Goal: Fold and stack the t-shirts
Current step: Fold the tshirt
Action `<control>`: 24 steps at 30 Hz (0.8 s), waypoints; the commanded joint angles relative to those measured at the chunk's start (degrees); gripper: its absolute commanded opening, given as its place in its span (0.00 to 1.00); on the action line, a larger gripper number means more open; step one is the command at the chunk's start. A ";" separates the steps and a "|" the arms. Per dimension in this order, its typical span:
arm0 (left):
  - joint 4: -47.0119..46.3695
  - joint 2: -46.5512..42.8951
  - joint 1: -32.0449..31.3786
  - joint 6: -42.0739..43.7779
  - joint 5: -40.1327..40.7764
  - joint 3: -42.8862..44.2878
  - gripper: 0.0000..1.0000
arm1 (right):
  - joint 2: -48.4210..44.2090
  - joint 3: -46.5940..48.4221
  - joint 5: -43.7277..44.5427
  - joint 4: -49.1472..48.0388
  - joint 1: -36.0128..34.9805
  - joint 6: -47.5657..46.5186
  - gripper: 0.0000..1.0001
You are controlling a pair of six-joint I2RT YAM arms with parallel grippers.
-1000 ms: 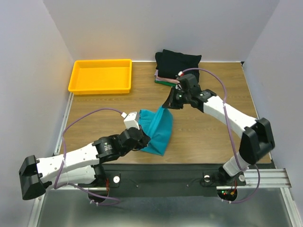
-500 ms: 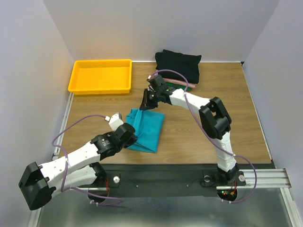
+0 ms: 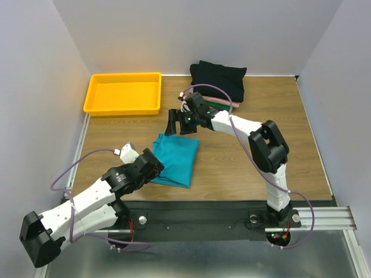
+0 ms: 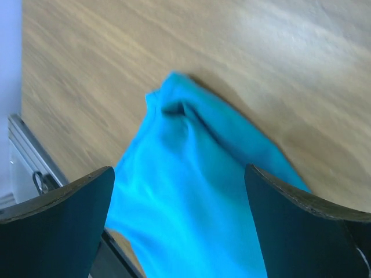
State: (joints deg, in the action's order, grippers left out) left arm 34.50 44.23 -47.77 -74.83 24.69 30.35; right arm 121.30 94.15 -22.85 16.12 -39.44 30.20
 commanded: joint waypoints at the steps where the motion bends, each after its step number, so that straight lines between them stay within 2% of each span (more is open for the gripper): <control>1: -0.83 0.15 0.48 -0.06 2.38 -0.55 0.98 | -7.82 -5.89 3.07 -2.67 -0.02 -4.18 1.00; 4: -3.64 1.56 0.48 1.87 0.98 -1.17 0.98 | -11.07 -12.75 2.56 -5.65 -0.02 -3.83 1.00; 8: -7.33 3.93 1.01 1.61 1.59 -3.01 0.98 | -12.22 -17.32 2.37 -7.76 -0.11 -3.74 1.00; 12: -9.28 6.92 5.82 2.93 1.33 -4.24 0.98 | -11.09 -19.70 0.18 -10.14 -0.11 -3.66 1.00; 16: -10.15 11.40 10.14 4.32 1.07 -4.77 0.97 | -10.64 -22.60 2.81 -10.41 -0.11 -1.55 1.00; 21: -15.24 19.30 11.47 9.16 0.45 -1.00 0.98 | -17.92 -36.56 6.58 -14.88 -1.42 3.91 1.00; 24: -20.16 24.58 11.47 14.61 -1.04 1.64 0.98 | -26.00 -47.71 12.38 -17.59 -3.79 12.40 1.00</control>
State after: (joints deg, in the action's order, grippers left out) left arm 20.53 64.75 -36.62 -66.98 24.43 28.84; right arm 102.74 58.19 -18.15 -0.01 -40.18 33.39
